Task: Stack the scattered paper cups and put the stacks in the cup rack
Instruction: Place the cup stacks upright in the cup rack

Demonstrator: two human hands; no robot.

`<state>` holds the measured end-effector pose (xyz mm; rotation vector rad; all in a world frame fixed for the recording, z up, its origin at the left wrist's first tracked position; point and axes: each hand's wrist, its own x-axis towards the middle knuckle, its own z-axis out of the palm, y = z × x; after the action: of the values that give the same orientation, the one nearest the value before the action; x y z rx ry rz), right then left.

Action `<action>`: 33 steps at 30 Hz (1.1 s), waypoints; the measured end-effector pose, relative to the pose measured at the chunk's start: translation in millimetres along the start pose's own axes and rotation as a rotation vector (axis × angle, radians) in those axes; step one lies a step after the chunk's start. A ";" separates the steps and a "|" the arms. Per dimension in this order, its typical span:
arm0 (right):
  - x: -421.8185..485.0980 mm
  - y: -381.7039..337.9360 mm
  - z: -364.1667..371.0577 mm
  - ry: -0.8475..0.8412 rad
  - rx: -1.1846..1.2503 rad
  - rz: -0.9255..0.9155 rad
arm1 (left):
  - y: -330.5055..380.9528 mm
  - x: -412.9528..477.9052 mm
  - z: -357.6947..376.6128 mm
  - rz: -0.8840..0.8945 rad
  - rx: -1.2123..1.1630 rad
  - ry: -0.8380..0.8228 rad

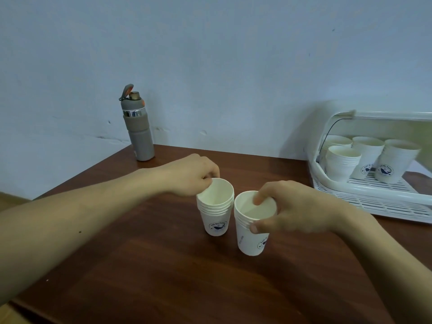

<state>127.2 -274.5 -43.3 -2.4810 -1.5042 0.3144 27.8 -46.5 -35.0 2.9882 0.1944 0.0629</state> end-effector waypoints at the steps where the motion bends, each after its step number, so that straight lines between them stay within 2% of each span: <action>1: -0.2 1.3 -0.8 0.011 -0.005 0.006 | 0.1 -0.7 -0.7 -0.001 -0.016 0.012; 3: -0.2 3.7 -2.7 0.023 -0.011 0.019 | -0.4 -2.3 -2.9 0.002 -0.076 0.021; 6: 0.1 7.0 -4.1 0.037 -0.020 0.023 | -1.7 -5.2 -4.9 0.000 -0.155 -0.052; 9: 1.1 7.9 -2.7 0.057 -0.016 0.005 | -0.9 -6.5 -1.2 0.032 -0.057 -0.115; 12: 4.0 5.7 2.2 0.076 -0.012 -0.028 | 2.0 -5.5 5.4 0.080 0.013 -0.109; 23: 5.7 11.9 1.1 0.154 0.014 -0.038 | 4.6 -2.9 9.4 0.041 0.028 -0.116; 33: -4.4 29.7 -24.3 0.286 0.099 0.018 | 18.0 6.7 -6.3 0.021 -0.145 0.069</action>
<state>157.5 -293.6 -28.7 -2.3454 -1.3179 0.0316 36.4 -62.4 -25.9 2.8461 0.1593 0.1752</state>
